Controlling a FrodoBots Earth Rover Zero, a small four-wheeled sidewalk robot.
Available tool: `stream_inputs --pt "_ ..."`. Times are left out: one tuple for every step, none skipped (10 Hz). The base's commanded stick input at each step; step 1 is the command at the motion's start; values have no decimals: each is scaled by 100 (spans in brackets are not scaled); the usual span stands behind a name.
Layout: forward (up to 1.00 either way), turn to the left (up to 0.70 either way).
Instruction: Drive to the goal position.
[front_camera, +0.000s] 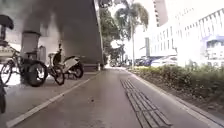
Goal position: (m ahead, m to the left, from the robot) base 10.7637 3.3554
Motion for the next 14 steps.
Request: stream_inputs --pt "70 1" --pt "70 1" --pt "70 0" --pt "70 0" --pt "70 0" --pt "70 0" --pt "70 0" --pt "70 0" --pt "70 0" --pt "70 0" --pt "70 0" --pt "70 0" --pt "70 1" --pt "70 1"
